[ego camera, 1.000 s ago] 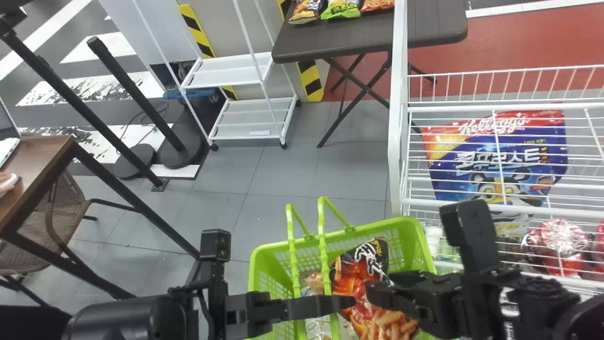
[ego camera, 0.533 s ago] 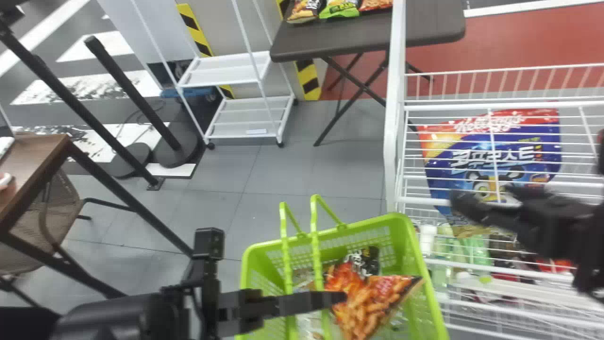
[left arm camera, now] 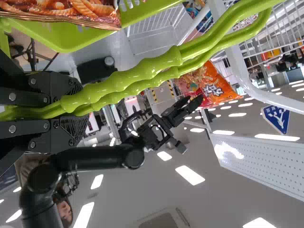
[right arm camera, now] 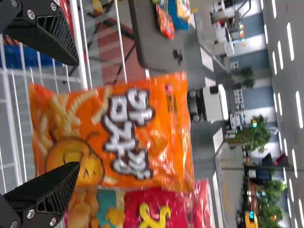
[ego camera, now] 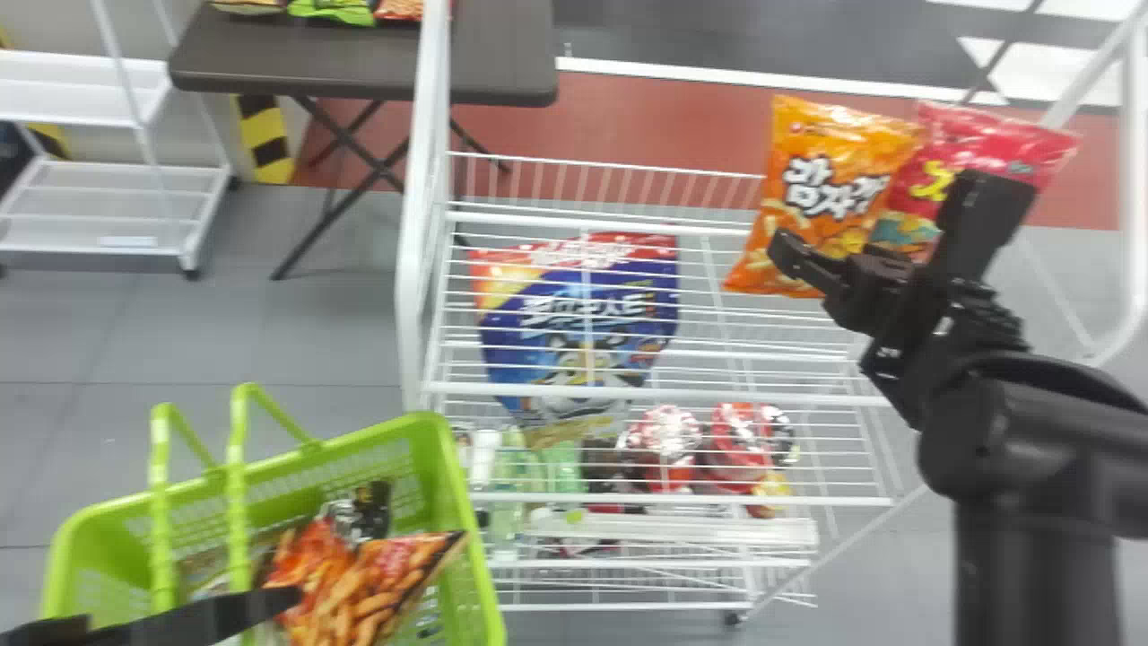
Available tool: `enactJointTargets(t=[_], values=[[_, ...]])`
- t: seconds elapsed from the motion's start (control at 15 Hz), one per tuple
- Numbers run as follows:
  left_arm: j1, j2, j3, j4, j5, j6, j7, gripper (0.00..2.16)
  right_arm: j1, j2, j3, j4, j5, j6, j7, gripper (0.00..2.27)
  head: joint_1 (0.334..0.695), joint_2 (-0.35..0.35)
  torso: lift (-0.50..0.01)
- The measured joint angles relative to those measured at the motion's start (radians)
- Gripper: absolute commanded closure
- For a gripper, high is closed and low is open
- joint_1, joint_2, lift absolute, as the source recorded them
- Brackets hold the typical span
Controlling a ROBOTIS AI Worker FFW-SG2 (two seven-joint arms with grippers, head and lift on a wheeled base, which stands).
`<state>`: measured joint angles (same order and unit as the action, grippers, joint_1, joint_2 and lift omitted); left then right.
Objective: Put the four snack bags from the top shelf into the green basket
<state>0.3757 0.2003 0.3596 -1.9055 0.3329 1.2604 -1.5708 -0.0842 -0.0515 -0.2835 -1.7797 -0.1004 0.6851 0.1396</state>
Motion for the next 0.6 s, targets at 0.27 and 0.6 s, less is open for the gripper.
enactJointTargets(t=[0.27, 0.6], values=[[0.000, -0.005, 0.001, 0.006, 0.000, 0.000, 0.000, 2.15, -0.133, -0.009, -0.005, 0.248, 0.076, -0.169, 0.013, 0.07, 0.695, -0.253, 0.000], [0.000, -0.006, 0.001, 0.017, 0.000, -0.009, 0.000, 2.15, -0.239, -0.017, 0.034, 0.395, 0.152, -0.088, 0.080, 1.62, 0.695, -0.217, 0.000]])
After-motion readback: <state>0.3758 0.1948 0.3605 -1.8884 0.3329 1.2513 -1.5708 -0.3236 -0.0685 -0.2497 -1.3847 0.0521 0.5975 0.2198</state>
